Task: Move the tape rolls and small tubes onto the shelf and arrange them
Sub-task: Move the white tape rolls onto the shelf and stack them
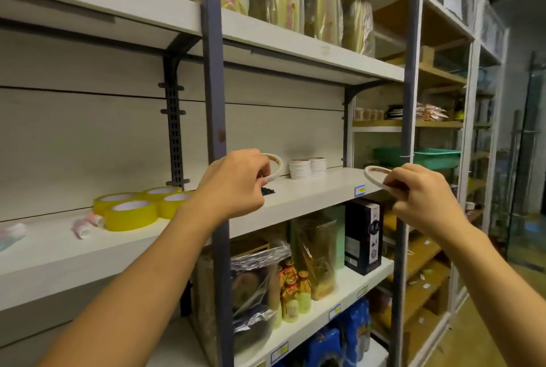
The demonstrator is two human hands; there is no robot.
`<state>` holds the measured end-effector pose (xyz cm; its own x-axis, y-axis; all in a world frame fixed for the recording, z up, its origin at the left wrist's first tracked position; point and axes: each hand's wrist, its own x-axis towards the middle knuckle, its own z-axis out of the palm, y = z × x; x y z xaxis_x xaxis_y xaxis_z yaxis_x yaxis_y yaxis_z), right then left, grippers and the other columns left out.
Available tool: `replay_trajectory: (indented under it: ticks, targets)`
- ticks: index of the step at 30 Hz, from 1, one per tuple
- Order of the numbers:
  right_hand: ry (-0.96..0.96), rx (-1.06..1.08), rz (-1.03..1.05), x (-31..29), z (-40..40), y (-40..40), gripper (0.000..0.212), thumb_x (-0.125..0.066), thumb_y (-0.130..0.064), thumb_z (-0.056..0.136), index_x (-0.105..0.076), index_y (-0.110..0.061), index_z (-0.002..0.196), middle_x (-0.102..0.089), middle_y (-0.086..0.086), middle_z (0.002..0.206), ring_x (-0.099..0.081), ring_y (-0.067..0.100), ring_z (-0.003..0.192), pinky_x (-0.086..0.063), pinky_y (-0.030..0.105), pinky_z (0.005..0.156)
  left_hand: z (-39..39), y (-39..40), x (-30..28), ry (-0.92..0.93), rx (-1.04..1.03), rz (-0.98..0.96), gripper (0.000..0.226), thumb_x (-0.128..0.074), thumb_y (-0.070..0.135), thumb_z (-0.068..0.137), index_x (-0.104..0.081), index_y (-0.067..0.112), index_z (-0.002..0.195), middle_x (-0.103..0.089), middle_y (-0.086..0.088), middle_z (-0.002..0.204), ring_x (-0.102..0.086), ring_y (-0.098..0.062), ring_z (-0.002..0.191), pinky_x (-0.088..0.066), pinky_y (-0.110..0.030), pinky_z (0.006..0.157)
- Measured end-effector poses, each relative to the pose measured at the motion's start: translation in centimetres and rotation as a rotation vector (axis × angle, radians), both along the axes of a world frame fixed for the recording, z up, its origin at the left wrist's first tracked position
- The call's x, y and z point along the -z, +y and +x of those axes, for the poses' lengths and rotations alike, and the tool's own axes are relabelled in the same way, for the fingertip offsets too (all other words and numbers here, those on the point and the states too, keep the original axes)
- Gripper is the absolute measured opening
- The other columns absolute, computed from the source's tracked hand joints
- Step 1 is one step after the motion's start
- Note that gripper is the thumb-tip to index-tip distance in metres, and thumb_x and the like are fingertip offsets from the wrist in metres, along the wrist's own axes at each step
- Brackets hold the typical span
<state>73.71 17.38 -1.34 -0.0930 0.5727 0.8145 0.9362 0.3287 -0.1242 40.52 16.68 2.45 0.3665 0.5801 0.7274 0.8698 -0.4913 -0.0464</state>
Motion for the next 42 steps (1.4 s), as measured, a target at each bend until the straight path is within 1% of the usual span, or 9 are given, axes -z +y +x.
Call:
replay_trajectory:
  ticks: [4,9,12,16,19,26,32,38,42]
  targets:
    - [0.012,0.001,-0.04,0.5,4.0,1.5,0.026,-0.071,0.004,0.071,-0.069,-0.011,0.092,-0.062,0.002,0.088,-0.055,0.023,0.082,-0.053,0.039,0.072,3.8,1.8,0.2,0.0,-0.02,-0.023,0.006,-0.065,0.021,0.091,-0.061,0.024,0.096,-0.056,0.008,0.095,-0.053,-0.012,0.079,-0.04,-0.019,0.061]
    - [0.018,0.009,-0.063,1.4,7.5,3.8,0.025,-0.072,0.003,0.072,-0.07,-0.012,0.092,-0.06,0.0,0.085,-0.053,0.021,0.081,-0.044,0.031,0.07,6.9,4.7,0.7,0.006,-0.047,-0.042,0.007,-0.065,0.022,0.091,-0.059,0.025,0.093,-0.056,0.007,0.093,-0.055,-0.013,0.079,-0.054,-0.027,0.068]
    - [0.03,0.013,-0.078,1.9,8.7,5.5,0.025,-0.073,0.0,0.074,-0.07,-0.013,0.095,-0.061,-0.001,0.088,-0.054,0.019,0.083,-0.046,0.031,0.071,8.1,6.8,0.9,0.008,-0.074,-0.039,0.007,-0.065,0.023,0.091,-0.059,0.026,0.093,-0.056,0.008,0.093,-0.055,-0.013,0.078,-0.056,-0.028,0.069]
    - [0.03,-0.003,-0.103,2.2,9.8,8.4,0.023,-0.071,-0.001,0.076,-0.069,-0.013,0.095,-0.062,0.001,0.091,-0.054,0.02,0.085,-0.049,0.033,0.073,9.4,10.2,0.9,0.025,-0.088,-0.035,0.007,-0.061,0.023,0.092,-0.057,0.028,0.09,-0.055,0.011,0.091,-0.054,-0.012,0.078,-0.053,-0.03,0.066]
    - [0.013,-0.001,-0.102,2.2,10.7,11.4,0.022,-0.071,0.0,0.076,-0.068,-0.015,0.093,-0.061,0.0,0.089,-0.053,0.019,0.085,-0.047,0.031,0.072,10.2,13.3,0.9,0.019,-0.09,-0.03,0.006,-0.061,0.023,0.092,-0.059,0.028,0.09,-0.055,0.012,0.09,-0.055,-0.013,0.08,-0.056,-0.036,0.07]
    - [-0.048,-0.051,-0.064,0.6,11.6,20.6,0.025,-0.071,0.003,0.074,-0.068,-0.013,0.093,-0.059,-0.001,0.088,-0.052,0.018,0.082,-0.047,0.031,0.068,11.7,22.0,0.8,-0.017,-0.089,-0.026,0.008,-0.058,0.019,0.088,-0.058,0.027,0.085,-0.055,0.012,0.088,-0.056,-0.018,0.084,-0.054,-0.04,0.072]
    - [-0.053,-0.058,-0.035,-1.4,11.4,28.9,0.025,-0.068,0.002,0.073,-0.069,-0.012,0.094,-0.058,-0.002,0.087,-0.053,0.019,0.081,-0.053,0.04,0.07,12.1,29.1,0.0,-0.021,-0.09,-0.044,0.007,-0.057,0.02,0.086,-0.058,0.025,0.083,-0.052,0.013,0.084,-0.055,-0.017,0.081,-0.054,-0.042,0.071]
    - [-0.047,-0.11,-0.014,-1.7,10.4,35.2,0.027,-0.07,0.002,0.074,-0.069,-0.011,0.097,-0.055,-0.004,0.086,-0.051,0.018,0.08,-0.047,0.031,0.068,12.5,33.6,0.1,0.007,-0.104,-0.065,0.008,-0.058,0.017,0.086,-0.06,0.024,0.083,-0.053,0.012,0.085,-0.054,-0.015,0.082,-0.053,-0.042,0.071]
    - [-0.029,-0.154,-0.025,-1.6,9.5,38.3,0.026,-0.07,0.002,0.075,-0.069,-0.012,0.097,-0.058,-0.002,0.089,-0.053,0.018,0.082,-0.05,0.031,0.071,12.7,35.9,-0.1,0.032,-0.112,-0.095,0.008,-0.059,0.015,0.087,-0.062,0.022,0.085,-0.054,0.011,0.087,-0.054,-0.016,0.085,-0.052,-0.042,0.075]
